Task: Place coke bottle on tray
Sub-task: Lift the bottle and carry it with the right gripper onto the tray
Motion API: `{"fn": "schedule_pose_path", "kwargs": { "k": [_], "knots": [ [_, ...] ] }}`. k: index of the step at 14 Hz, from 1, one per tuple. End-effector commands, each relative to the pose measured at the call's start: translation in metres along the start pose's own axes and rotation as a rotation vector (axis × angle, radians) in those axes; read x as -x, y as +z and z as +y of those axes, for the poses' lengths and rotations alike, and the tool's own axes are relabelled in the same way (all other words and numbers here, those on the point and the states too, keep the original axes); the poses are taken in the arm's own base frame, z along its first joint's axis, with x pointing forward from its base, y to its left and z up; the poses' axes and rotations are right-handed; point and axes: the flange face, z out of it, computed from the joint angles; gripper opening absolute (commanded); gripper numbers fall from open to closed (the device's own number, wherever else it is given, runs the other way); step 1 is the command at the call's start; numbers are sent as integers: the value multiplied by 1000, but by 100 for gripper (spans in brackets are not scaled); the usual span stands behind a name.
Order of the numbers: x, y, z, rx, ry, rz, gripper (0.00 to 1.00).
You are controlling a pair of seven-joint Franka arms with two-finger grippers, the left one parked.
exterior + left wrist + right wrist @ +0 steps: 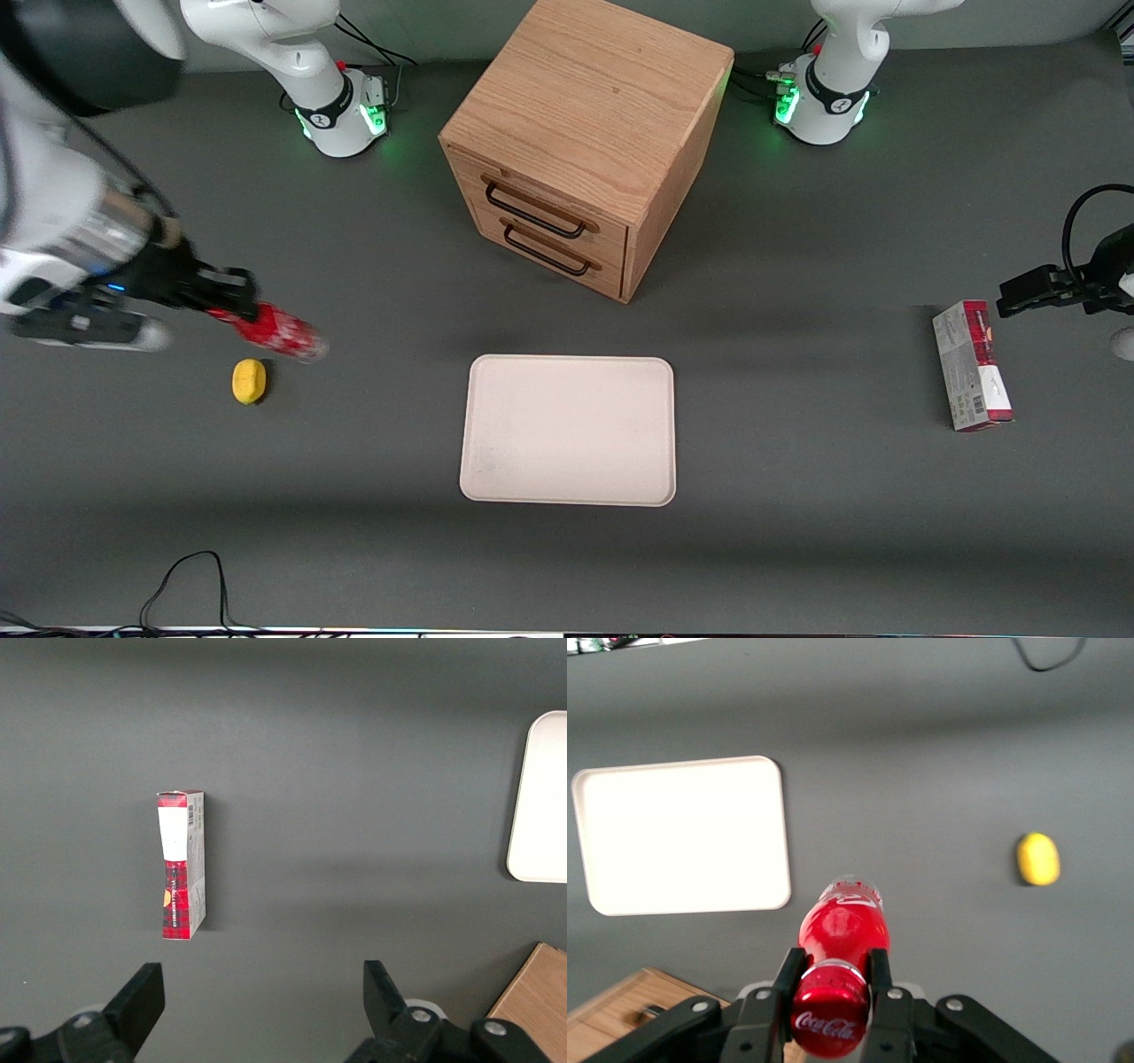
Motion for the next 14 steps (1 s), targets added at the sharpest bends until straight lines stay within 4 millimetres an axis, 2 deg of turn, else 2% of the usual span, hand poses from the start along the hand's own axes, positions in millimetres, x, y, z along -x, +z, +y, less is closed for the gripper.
{"fn": "schedule_pose_path", "kwargs": {
  "k": [1, 3, 5, 8, 10, 13, 14],
  "knots": [
    [-25, 43, -77, 11, 32, 0, 0],
    [-30, 75, -103, 22, 10, -3, 0],
    [-38, 105, -115, 0, -5, -1, 0],
    [-52, 179, -134, -10, -24, -21, 0],
    [-62, 227, -141, 26, -45, 30, 0],
    [-70, 263, -146, 2, -50, 62, 0],
    [-72, 268, -148, -12, -49, 75, 0]
  ]
}}
